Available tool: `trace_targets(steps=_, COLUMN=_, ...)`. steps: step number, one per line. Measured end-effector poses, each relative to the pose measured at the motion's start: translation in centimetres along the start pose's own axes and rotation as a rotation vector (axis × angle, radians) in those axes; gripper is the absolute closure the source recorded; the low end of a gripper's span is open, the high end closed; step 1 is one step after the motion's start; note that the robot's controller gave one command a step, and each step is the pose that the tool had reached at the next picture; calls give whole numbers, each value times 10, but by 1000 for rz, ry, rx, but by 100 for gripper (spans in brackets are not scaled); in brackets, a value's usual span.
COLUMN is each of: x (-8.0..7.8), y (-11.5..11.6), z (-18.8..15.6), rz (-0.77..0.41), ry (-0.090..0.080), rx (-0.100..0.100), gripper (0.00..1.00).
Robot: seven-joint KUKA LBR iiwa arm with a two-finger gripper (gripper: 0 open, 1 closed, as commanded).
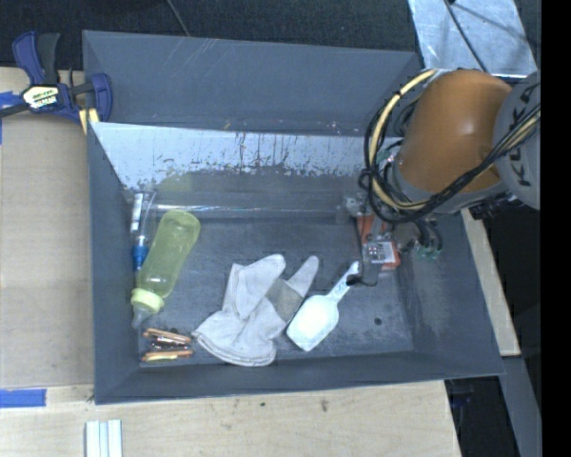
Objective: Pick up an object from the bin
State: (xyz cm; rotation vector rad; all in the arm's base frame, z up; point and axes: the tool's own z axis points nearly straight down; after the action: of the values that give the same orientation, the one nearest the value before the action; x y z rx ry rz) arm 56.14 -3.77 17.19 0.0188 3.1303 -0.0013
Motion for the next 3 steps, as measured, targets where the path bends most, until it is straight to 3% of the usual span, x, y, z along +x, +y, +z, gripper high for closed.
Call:
trace_targets(steps=1, x=-5, y=20, z=63, rz=8, ry=5, rx=-1, gripper=0)
trace_targets(steps=2, x=-2, y=28, z=91, rz=-63, ry=8, rx=-1, gripper=0)
trace_targets(steps=3, x=-1, y=73, z=99, rz=-15, ry=8, rx=0, gripper=0)
